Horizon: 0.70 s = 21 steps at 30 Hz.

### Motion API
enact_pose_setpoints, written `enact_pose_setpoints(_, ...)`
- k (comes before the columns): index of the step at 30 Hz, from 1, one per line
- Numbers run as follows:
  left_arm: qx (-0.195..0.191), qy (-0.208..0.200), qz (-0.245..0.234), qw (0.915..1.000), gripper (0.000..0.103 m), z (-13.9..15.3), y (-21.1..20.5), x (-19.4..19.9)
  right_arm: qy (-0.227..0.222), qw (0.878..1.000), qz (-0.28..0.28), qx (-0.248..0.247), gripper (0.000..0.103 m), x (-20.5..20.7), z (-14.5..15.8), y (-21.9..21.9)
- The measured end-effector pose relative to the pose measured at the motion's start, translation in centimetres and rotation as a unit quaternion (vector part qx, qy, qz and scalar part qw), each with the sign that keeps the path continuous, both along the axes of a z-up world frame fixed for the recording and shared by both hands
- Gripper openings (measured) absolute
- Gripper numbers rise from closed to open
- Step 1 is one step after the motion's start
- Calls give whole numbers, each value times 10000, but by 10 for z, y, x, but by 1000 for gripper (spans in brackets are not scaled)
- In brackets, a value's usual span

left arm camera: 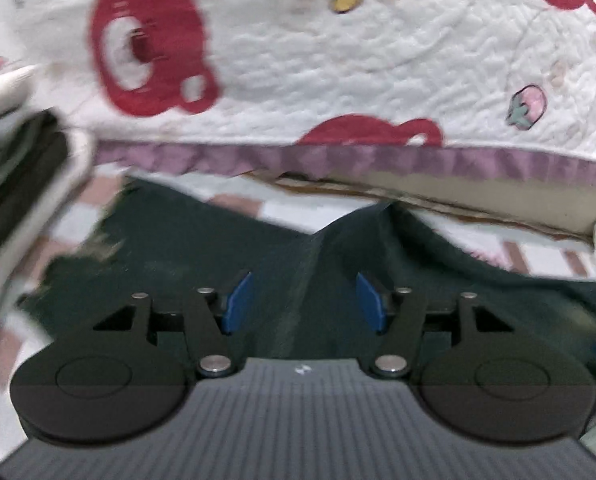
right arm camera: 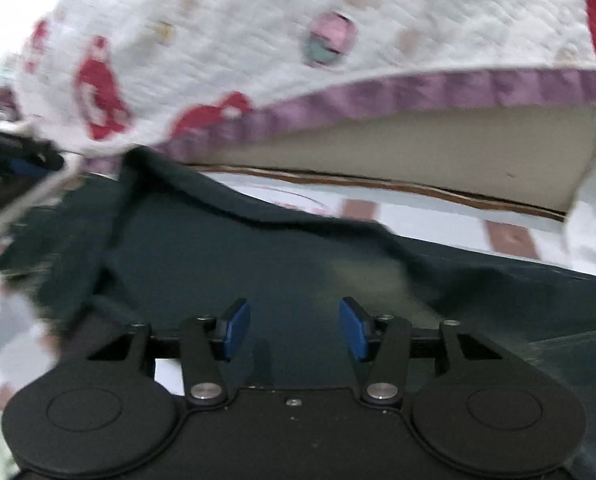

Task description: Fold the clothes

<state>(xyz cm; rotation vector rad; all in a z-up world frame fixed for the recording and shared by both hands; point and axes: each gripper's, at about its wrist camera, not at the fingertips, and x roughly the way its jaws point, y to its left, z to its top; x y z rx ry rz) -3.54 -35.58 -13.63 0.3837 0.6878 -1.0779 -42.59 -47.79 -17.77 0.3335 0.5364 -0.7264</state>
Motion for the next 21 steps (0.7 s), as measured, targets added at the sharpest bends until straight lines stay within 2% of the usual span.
enact_pose_setpoints(2, -220, 211, 154, 9994, 57, 1, 30, 6, -69, 9996, 235, 139, 55, 13, 1, 9)
enact_pose_setpoints(6, -129, 413, 275, 9987, 54, -24, 53, 16, -758, 9901, 623, 1003, 55, 37, 6, 18)
enact_pose_setpoints(8, -262, 74, -71, 9996, 35, -25, 61, 11, -931, 9830, 814, 1354, 55, 58, 6, 25)
enact_pose_setpoints(9, -325, -80, -256, 9991, 20, -24, 65, 9, -1014, 9786, 943, 1519, 55, 69, 6, 30)
enact_pose_setpoints(10, -368, -130, -529, 9978, 23, -20, 68, 8, -1142, 9706, 1116, 1802, 52, 79, 3, 34)
enact_pose_setpoints(12, -448, -219, -1058, 9931, 23, -10, 74, 5, -1386, 9509, 1443, 2361, 28, 100, -3, 42)
enact_pose_setpoints(13, -440, -200, -1199, 9916, 23, -8, 76, 5, -1451, 9425, 1526, 2596, 26, 111, -7, 46)
enact_pose_setpoints(14, -418, -207, -1319, 9902, 23, -8, 77, 4, -1399, 9428, 1540, 2605, 26, 121, -9, 51)
enact_pose_setpoints(17, -325, -243, -1578, 9866, 23, -18, 82, -1, -875, 9654, 1399, 2021, 26, 151, -11, 60)
enact_pose_setpoints(20, -163, -46, -1406, 9899, 23, -31, 87, 2, -574, 9750, 853, 1971, 34, 167, -21, 48)
enact_pose_setpoints(21, -116, 114, -1286, 9916, 23, -34, 88, 5, -469, 9777, 681, 1932, 43, 170, -25, 46)
